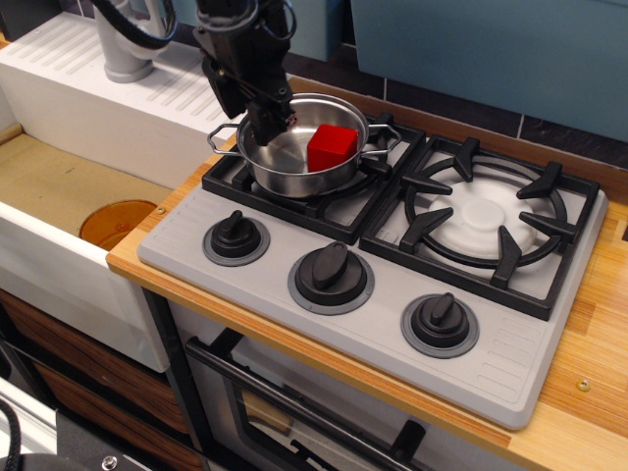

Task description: Put redcube in pan and put pan on stove

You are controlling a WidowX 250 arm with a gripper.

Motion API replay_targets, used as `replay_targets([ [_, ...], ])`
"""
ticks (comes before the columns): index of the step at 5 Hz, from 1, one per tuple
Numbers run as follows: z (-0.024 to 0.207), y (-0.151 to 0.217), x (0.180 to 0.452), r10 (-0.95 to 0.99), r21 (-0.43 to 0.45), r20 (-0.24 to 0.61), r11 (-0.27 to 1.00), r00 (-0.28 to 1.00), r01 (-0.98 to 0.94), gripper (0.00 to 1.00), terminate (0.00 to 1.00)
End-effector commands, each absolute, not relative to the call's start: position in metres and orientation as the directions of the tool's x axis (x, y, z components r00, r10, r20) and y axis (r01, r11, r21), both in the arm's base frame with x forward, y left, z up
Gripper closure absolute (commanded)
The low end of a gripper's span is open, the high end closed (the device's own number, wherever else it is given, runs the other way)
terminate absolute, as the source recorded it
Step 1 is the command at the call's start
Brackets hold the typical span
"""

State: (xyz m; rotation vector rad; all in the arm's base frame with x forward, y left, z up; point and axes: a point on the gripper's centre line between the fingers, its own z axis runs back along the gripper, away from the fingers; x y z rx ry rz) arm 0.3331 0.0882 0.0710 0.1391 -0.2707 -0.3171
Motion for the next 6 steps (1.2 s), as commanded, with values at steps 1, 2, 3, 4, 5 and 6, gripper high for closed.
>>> replay_targets([
  [1,0.121,0.073,0.333,-0.323,0.201,0.244,0.939,0.914,0.279,0.0,0.0],
  [2,0.121,0.069,0.337,-0.315,0.188,0.241,0.943,0.918,0.274,0.0,0.0],
  [3,0.128,0.056,0.337,-0.28,0.181,0.222,0.953,0.934,0.242,0.0,0.0],
  [4,0.139,0.051,0.339,-0.264,0.18,0.205,0.957,0.943,0.229,0.0,0.0],
  [5,0.138,0.052,0.345,-0.267,0.187,0.173,0.954,0.948,0.235,0.0,0.0],
  [6,0.13,0.043,0.355,-0.271,0.146,0.204,0.959,0.941,0.244,0.0,1.0],
])
